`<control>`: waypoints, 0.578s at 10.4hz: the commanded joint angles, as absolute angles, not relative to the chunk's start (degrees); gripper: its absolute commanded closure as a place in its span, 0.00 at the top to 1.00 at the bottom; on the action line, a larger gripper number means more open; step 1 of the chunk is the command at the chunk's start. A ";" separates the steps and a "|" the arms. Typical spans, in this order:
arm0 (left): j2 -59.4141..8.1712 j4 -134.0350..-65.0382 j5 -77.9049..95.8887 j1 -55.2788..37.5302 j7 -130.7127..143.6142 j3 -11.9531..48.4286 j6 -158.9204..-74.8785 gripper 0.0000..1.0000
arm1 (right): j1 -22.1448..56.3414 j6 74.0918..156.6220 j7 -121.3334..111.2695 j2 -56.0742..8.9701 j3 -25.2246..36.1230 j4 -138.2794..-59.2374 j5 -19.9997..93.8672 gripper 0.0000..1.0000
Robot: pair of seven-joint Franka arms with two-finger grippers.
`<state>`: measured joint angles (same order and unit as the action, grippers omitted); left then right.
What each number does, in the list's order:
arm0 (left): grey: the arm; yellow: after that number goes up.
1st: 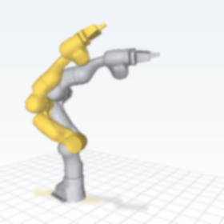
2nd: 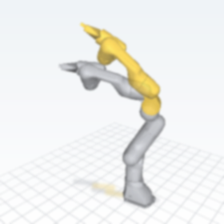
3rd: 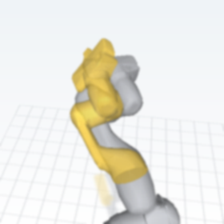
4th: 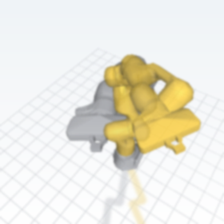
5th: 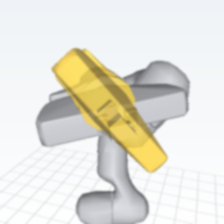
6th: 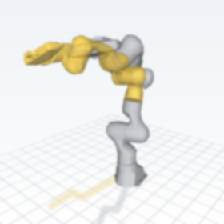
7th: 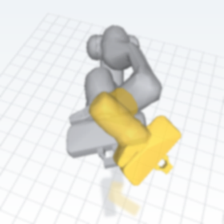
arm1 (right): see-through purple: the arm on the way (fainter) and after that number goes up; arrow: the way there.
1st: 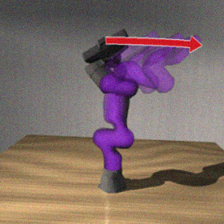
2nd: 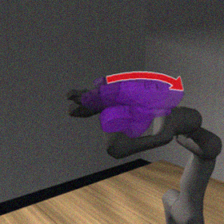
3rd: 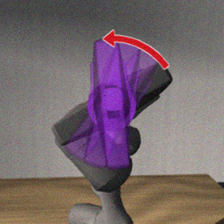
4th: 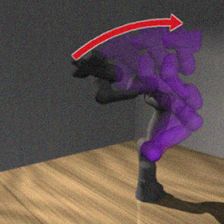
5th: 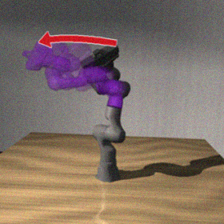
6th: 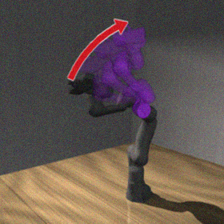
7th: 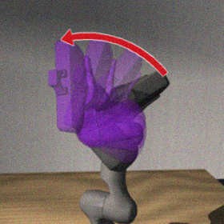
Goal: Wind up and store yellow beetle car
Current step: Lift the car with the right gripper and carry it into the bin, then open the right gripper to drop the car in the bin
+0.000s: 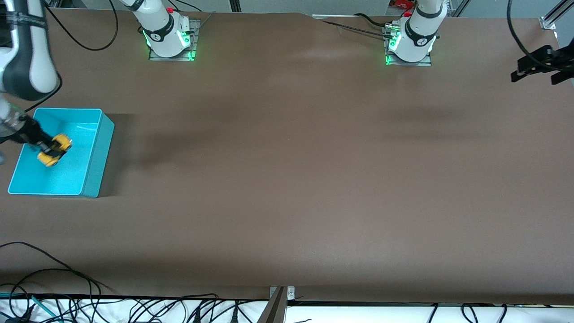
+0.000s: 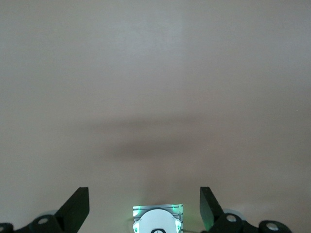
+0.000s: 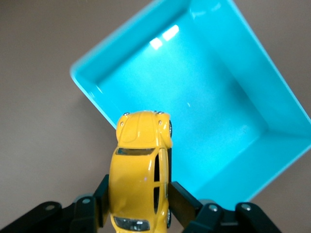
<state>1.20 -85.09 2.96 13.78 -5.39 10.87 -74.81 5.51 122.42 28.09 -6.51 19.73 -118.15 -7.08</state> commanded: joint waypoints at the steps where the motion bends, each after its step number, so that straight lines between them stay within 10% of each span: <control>1: 0.44 -84.81 2.11 4.69 -4.48 3.99 -75.84 1.00 | 1.96 124.27 20.34 -2.82 19.51 -126.11 -10.02 0.37; 6: -1.41 -84.55 2.11 4.66 -4.48 3.87 -76.38 1.00 | -7.90 136.44 0.62 -9.55 19.60 -129.11 -9.84 0.37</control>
<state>-1.06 -85.51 2.82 5.25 -4.70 4.22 -76.33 -6.36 130.75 3.24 -6.28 20.20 -128.07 -9.13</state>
